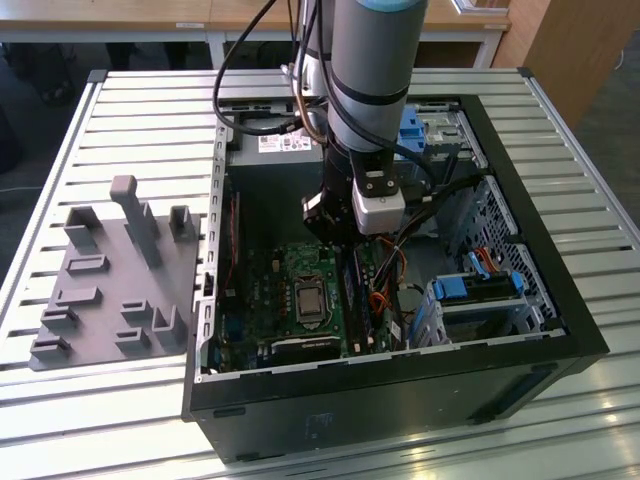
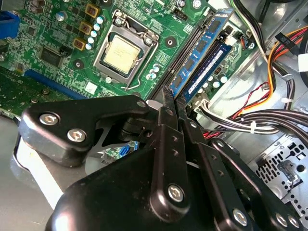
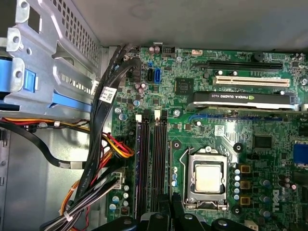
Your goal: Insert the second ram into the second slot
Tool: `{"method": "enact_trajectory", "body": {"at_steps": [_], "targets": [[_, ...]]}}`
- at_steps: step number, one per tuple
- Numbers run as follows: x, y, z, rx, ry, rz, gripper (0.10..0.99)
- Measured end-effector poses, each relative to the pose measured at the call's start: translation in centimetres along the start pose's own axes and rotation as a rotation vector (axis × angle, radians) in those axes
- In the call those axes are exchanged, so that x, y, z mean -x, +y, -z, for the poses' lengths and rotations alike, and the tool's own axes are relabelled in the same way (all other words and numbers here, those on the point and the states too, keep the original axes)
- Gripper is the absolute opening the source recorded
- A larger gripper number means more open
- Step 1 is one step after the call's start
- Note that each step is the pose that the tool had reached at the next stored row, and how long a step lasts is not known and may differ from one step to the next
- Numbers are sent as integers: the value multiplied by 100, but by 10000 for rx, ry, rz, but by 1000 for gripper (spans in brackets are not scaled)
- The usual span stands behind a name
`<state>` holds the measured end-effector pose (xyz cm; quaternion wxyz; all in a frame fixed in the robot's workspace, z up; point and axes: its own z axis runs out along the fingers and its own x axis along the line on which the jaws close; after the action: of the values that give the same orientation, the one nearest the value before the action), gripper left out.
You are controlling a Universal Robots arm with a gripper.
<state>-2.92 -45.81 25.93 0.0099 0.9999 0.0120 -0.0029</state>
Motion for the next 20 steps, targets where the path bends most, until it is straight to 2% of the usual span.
{"method": "enact_trajectory", "body": {"at_steps": [20], "targets": [[0, 7, -102, -1, -2, 5, 137]]}}
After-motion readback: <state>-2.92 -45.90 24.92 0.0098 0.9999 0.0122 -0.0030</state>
